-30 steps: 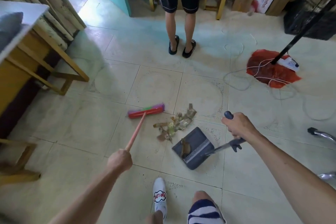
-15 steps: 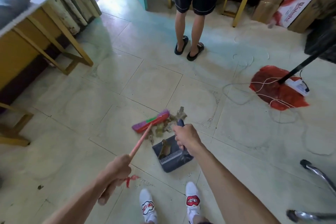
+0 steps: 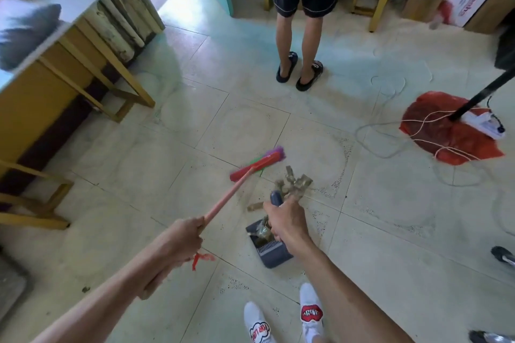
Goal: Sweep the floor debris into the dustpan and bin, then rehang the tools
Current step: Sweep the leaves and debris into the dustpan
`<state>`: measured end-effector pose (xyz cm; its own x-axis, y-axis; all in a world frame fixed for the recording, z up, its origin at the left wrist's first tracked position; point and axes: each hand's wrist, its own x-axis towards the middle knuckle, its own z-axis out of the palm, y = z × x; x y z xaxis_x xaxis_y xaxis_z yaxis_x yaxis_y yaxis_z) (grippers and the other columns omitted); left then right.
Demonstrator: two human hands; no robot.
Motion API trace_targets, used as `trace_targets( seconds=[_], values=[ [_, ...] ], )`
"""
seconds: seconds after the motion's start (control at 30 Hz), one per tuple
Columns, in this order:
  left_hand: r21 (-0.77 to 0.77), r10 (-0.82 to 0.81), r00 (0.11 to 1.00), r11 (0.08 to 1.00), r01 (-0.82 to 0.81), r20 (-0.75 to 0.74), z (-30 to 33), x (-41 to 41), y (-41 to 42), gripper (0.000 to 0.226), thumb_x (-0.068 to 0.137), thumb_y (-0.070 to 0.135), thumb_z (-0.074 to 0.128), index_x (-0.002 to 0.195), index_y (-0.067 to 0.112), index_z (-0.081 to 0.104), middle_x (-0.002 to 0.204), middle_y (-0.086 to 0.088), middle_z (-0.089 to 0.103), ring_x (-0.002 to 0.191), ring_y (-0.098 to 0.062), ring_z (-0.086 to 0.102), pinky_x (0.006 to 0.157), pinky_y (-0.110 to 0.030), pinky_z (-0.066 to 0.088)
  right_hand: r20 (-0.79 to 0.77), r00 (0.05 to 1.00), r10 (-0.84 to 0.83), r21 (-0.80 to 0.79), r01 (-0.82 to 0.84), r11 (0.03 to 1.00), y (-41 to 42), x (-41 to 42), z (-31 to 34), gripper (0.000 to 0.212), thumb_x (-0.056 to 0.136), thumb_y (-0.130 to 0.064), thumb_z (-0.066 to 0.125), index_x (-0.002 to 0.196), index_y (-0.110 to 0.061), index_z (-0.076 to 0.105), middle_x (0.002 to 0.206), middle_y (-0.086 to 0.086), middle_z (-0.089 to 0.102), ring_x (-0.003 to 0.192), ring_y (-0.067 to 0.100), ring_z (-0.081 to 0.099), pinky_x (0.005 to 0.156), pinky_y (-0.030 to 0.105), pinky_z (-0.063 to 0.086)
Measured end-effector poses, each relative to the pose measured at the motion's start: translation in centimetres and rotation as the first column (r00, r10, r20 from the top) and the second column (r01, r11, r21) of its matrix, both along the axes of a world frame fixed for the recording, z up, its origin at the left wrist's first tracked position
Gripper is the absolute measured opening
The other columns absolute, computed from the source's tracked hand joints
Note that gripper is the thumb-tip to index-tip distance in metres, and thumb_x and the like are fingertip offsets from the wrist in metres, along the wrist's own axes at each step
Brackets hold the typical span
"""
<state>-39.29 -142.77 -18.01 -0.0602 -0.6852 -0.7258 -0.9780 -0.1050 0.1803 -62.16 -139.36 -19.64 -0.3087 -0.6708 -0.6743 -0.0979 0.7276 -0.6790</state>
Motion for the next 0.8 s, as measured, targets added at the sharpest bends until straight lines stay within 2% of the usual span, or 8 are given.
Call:
trace_targets(
  seconds=[0.07, 0.17, 0.3, 0.43, 0.5, 0.6, 0.73, 0.8],
  values=[
    [-0.085, -0.057, 0.998, 0.995, 0.057, 0.000, -3.1, -2.6, -0.7, 0.046, 0.098, 0.007, 0.046, 0.142, 0.021, 0.046, 0.080, -0.002, 0.065, 0.047, -0.008, 0.056, 0.041, -0.019, 0.053, -0.094, 0.995, 0.031, 0.017, -0.030, 0.999, -0.1, 0.5, -0.2, 0.027, 0.090, -0.032, 0.060, 0.070, -0.014, 0.059, 0.061, -0.001, 0.060, 0.049, 0.015, 0.054, 0.045, 0.022, 0.041],
    [-0.099, -0.091, 0.995, 0.991, 0.094, 0.030, -6.6, -5.2, -2.1, 0.040, 0.103, 0.015, 0.042, 0.143, 0.012, 0.046, 0.065, 0.001, 0.056, 0.040, -0.005, 0.051, 0.030, -0.011, 0.040, -0.232, 0.972, 0.023, 0.010, -0.021, 1.000, 0.2, 0.9, -0.2, 0.028, 0.089, -0.035, 0.060, 0.067, -0.017, 0.059, 0.061, -0.005, 0.058, 0.052, 0.013, 0.055, 0.044, 0.021, 0.037],
    [-0.085, -0.351, 0.924, 0.927, 0.367, 0.153, -7.8, -7.7, -5.3, 0.057, 0.104, 0.018, 0.042, 0.155, 0.017, 0.020, 0.069, 0.001, 0.056, 0.041, -0.003, 0.045, 0.033, -0.018, 0.041, -0.125, 0.965, -0.232, -0.067, 0.225, 0.972, 0.9, 0.6, -0.1, 0.031, 0.091, -0.027, 0.063, 0.063, -0.016, 0.056, 0.063, 0.004, 0.063, 0.060, 0.026, 0.067, 0.056, 0.042, 0.060],
    [0.035, -0.575, 0.778, 0.809, 0.587, 0.252, -6.5, -6.0, -7.8, 0.068, 0.098, 0.023, 0.055, 0.155, 0.021, 0.019, 0.087, -0.003, 0.066, 0.046, -0.002, 0.046, 0.038, -0.019, 0.045, -0.153, 0.963, -0.224, -0.038, 0.220, 0.975, 0.9, -0.8, 0.2, 0.023, 0.091, -0.024, 0.063, 0.075, -0.007, 0.064, 0.058, 0.000, 0.058, 0.053, 0.022, 0.065, 0.049, 0.035, 0.058],
    [0.093, -0.599, 0.764, 0.797, 0.596, 0.238, -5.0, -3.6, -7.9, 0.067, 0.099, 0.011, 0.052, 0.155, 0.027, 0.020, 0.086, 0.002, 0.063, 0.045, -0.001, 0.047, 0.037, -0.016, 0.046, -0.155, 0.966, -0.207, -0.035, 0.204, 0.978, 0.5, -1.5, 0.2, 0.018, 0.091, -0.020, 0.063, 0.079, -0.006, 0.063, 0.053, -0.003, 0.052, 0.038, 0.009, 0.053, 0.034, 0.020, 0.044],
    [0.105, -0.551, 0.818, 0.835, 0.541, 0.166, -3.2, 0.0, -9.0, 0.067, 0.096, 0.000, 0.048, 0.152, 0.031, 0.030, 0.105, -0.003, 0.068, 0.044, -0.002, 0.050, 0.034, -0.010, 0.042, -0.190, 0.964, -0.188, -0.064, 0.179, 0.982, -0.6, -1.8, 0.1, 0.025, 0.091, -0.019, 0.063, 0.068, -0.011, 0.058, 0.049, -0.006, 0.047, 0.025, 0.001, 0.043, 0.026, 0.011, 0.028],
    [0.042, -0.458, 0.886, 0.889, 0.456, 0.071, -0.9, 4.7, -13.4, 0.056, 0.100, 0.016, 0.047, 0.150, 0.035, 0.032, 0.077, 0.010, 0.060, 0.035, -0.001, 0.046, 0.033, -0.009, 0.036, -0.240, 0.956, -0.171, -0.036, 0.167, 0.985, -1.6, 0.1, -0.4, 0.034, 0.089, -0.025, 0.065, 0.058, -0.014, 0.056, 0.045, -0.006, 0.048, 0.025, 0.000, 0.041, 0.028, 0.016, 0.031],
    [0.028, -0.439, 0.898, 0.898, 0.439, 0.034, -0.6, 6.9, -15.5, 0.054, 0.101, 0.019, 0.047, 0.150, 0.036, 0.032, 0.074, 0.008, 0.062, 0.030, -0.001, 0.047, 0.034, -0.010, 0.039, -0.239, 0.954, -0.183, -0.020, 0.184, 0.983, -1.7, 1.4, -0.7, 0.037, 0.088, -0.031, 0.067, 0.056, -0.016, 0.056, 0.045, -0.003, 0.049, 0.025, 0.002, 0.040, 0.028, 0.016, 0.035]
  ],
)
